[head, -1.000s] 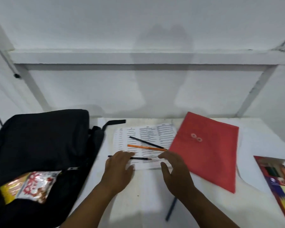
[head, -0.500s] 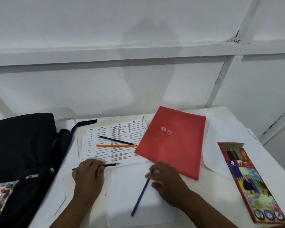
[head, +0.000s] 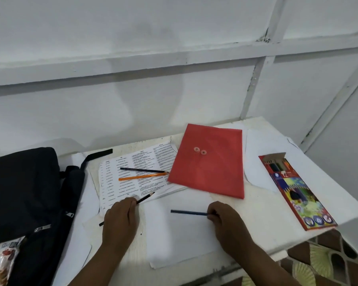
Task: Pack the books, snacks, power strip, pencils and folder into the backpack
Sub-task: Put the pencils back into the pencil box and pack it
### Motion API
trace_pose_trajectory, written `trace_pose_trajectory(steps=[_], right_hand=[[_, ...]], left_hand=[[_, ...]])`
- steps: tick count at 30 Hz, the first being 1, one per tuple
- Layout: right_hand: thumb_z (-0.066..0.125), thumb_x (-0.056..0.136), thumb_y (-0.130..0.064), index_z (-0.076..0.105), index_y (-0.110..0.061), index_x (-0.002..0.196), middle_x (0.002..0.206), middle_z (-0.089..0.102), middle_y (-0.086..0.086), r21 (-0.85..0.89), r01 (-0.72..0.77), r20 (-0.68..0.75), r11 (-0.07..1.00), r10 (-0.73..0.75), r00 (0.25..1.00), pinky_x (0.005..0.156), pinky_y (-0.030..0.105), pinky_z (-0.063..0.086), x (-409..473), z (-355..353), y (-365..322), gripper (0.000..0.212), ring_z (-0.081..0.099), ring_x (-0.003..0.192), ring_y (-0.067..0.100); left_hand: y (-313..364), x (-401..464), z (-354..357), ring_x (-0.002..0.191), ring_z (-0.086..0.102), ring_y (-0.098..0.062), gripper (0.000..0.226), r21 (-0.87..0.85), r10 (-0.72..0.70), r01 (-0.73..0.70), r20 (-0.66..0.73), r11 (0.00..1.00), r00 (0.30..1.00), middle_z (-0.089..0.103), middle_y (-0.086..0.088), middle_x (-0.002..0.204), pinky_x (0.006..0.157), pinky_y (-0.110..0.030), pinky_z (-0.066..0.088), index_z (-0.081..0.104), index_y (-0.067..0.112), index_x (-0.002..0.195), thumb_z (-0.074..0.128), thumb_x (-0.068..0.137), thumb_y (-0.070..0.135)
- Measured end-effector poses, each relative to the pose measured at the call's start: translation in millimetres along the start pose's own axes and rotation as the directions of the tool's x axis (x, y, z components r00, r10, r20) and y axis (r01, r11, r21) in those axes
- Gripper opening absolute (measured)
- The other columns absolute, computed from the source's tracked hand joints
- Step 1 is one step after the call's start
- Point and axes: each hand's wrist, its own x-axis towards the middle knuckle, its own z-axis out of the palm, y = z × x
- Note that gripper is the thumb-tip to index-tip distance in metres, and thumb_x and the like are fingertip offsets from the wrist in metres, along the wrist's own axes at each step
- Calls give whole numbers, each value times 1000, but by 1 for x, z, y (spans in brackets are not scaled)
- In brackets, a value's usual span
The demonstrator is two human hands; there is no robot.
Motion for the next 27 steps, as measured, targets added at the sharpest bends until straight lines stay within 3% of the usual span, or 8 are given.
trace_pose_trajectory(steps=[6, 11, 14, 16, 20, 23, 25, 27], right_hand=[[62, 96, -17, 59, -32, 94, 87, 63, -15, 39, -137, -105, 990, 140, 985, 72, 17, 47, -36, -25, 4, 16, 59, 80, 5], [60, 95, -2, 65, -26, 101, 93, 65, -18, 199, -138, -252, 970, 186, 950, 75, 3, 42, -44, -45, 15, 25, 61, 84, -6], [51, 98, 1, 65, -25, 101, 87, 65, -11, 272, -176, -244, 946, 245, 938, 68, 8, 45, -37, -63, 22, 30, 63, 75, 4], [45, 102, -1, 64, -29, 103, 87, 65, -7, 319, -204, -217, 926, 281, 935, 62, 14, 48, -30, -80, 31, 34, 64, 71, 10], [39, 103, 1, 64, -26, 113, 105, 66, -9, 375, -146, -225, 915, 243, 944, 63, 22, 52, -9, -117, 59, 38, 67, 82, 13], [44, 100, 5, 66, -20, 115, 108, 67, -13, 364, -93, -254, 927, 195, 947, 68, 17, 52, 9, -152, 87, 36, 67, 90, 9], [49, 99, 3, 66, -25, 111, 106, 65, -21, 339, -65, -289, 939, 169, 942, 74, 11, 52, 20, -178, 105, 35, 65, 95, -3], [51, 99, -1, 65, -29, 106, 102, 68, -20, 350, -60, -319, 935, 179, 931, 74, 8, 50, 31, -200, 127, 32, 65, 94, -3]], left_hand=[[12, -4, -7, 81, 59, -16, 34, -105, -20, 23, 23, 994, 1000, 66, 7, 88, 70, -34, 46, 67, 17, 93, 37, 100, 32], [46, 14, 1, 87, 63, -15, 29, -141, 101, -92, 60, 986, 993, 69, 5, 96, 74, -27, 44, 70, 12, 105, 44, 101, 23], [88, 31, 13, 79, 61, 3, 21, -258, 188, -161, 82, 953, 979, 66, 12, 85, 69, -10, 40, 66, 22, 107, 47, 102, 15], [117, 40, 27, 77, 60, 3, 22, -317, 205, -164, 101, 934, 974, 63, 16, 82, 63, -8, 39, 63, 25, 109, 49, 102, 10], [179, 58, 62, 72, 58, -7, 23, -428, 123, -48, 148, 903, 981, 63, 6, 79, 57, -11, 38, 62, 23, 113, 49, 102, 7], [223, 68, 92, 63, 51, -4, 30, -563, 22, 92, 192, 821, 981, 63, 1, 80, 58, -12, 40, 61, 31, 111, 49, 101, 6], [247, 74, 112, 63, 50, -6, 31, -632, -40, 182, 231, 753, 972, 61, 4, 79, 59, -21, 42, 64, 35, 108, 51, 100, 7], [270, 78, 132, 66, 52, -12, 30, -651, -69, 222, 252, 726, 965, 60, 3, 82, 60, -29, 45, 64, 37, 110, 53, 100, 11]])
